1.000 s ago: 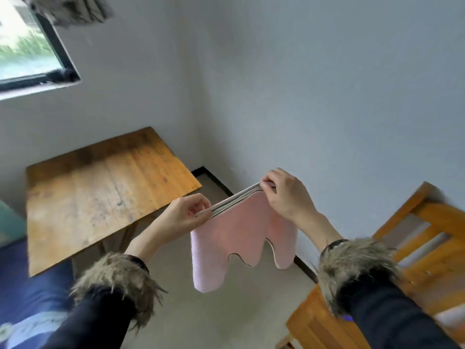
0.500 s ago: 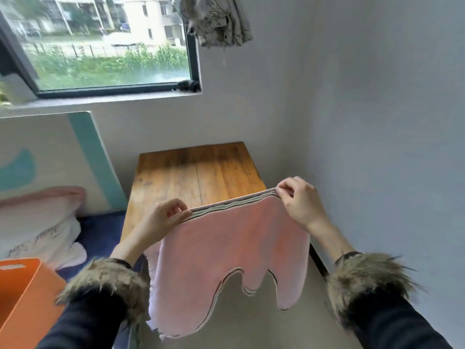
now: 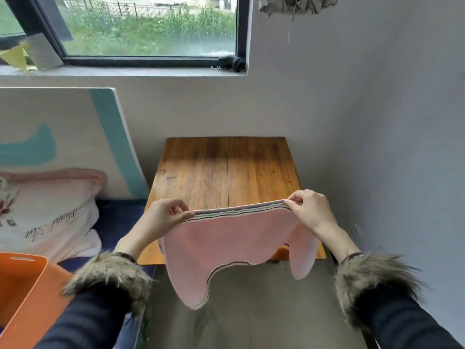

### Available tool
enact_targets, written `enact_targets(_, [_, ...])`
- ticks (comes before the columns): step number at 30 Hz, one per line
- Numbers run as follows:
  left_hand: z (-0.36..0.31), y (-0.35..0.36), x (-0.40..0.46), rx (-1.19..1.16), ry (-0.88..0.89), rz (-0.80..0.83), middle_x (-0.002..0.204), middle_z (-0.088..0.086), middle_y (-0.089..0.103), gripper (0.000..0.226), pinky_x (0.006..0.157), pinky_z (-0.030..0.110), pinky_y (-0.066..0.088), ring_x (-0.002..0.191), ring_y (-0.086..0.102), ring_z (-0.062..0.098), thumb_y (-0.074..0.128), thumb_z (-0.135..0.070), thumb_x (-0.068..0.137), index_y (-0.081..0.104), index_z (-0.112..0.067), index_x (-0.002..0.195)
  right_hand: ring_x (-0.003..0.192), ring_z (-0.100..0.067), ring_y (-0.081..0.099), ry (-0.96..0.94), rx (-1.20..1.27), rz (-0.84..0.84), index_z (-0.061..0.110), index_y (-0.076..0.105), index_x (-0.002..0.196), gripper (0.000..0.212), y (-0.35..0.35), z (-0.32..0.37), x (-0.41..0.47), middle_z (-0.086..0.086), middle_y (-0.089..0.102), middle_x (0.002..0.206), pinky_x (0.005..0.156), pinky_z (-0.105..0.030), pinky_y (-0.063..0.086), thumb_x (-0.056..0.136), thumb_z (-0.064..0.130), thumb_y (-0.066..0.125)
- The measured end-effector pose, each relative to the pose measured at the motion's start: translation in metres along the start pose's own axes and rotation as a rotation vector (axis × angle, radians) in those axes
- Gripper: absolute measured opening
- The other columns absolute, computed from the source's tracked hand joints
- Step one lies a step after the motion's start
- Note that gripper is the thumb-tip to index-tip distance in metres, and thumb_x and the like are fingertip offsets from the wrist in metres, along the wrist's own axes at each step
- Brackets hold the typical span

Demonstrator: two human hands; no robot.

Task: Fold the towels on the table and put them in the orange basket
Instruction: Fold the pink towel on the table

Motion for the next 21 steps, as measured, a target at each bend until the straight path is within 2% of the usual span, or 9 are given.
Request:
enact_targets(6, [0.031, 0.000, 0.120, 0.041, 0.043, 0.063, 0.076, -0.004, 0.061, 0.010, 0.066, 0.025, 0.041, 0.074, 0.055, 0.014, 0.066, -0.030, 0.084, 0.062, -0.026, 0.076, 0.096, -0.026, 0.059, 0.102, -0.022, -0.022, 0.012, 0.071, 0.089, 0.019, 0.045, 0.005, 0.099, -0.010, 0.067, 0.097, 0.079, -0.028, 0.042, 0.088, 0.028, 0.060])
enact_targets(13, [0.058, 0.008, 0.230, 0.107, 0.047, 0.150, 0.082, -0.002, 0.060, 0.009, 0.070, 0.023, 0.038, 0.079, 0.054, 0.014, 0.061, -0.022, 0.087, 0.067, -0.016, 0.087, 0.100, -0.028, 0.058, 0.170, -0.087, 0.054, 0.013, 0.071, 0.094, 0.021, 0.079, 0.005, 0.185, -0.011, 0.066, 0.102, 0.086, -0.032, 0.045, 0.090, 0.028, 0.057])
enact_targets(18, [0.067, 0.027, 0.294, 0.139, 0.049, 0.163, 0.086, -0.003, 0.057, 0.006, 0.071, 0.024, 0.037, 0.081, 0.052, 0.014, 0.060, -0.023, 0.088, 0.062, -0.021, 0.082, 0.097, -0.028, 0.058, 0.172, -0.106, 0.095, 0.013, 0.070, 0.095, 0.020, 0.096, -0.011, 0.245, -0.009, 0.065, 0.102, 0.081, -0.032, 0.044, 0.091, 0.026, 0.055])
enact_targets(21, [0.071, 0.044, 0.336, 0.165, 0.035, 0.139, 0.086, 0.001, 0.056, 0.010, 0.071, 0.028, 0.039, 0.080, 0.051, 0.016, 0.060, -0.023, 0.088, 0.066, -0.015, 0.086, 0.095, -0.027, 0.058, 0.147, -0.121, 0.107, 0.012, 0.069, 0.095, 0.020, 0.112, -0.027, 0.290, -0.010, 0.065, 0.101, 0.076, -0.029, 0.043, 0.092, 0.025, 0.054])
Point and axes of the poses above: each hand's wrist, its own x-axis towards the middle knuckle, its own y-axis out of the palm, z = x × y, the point moved 3 cm from there along x, towards the middle knuckle
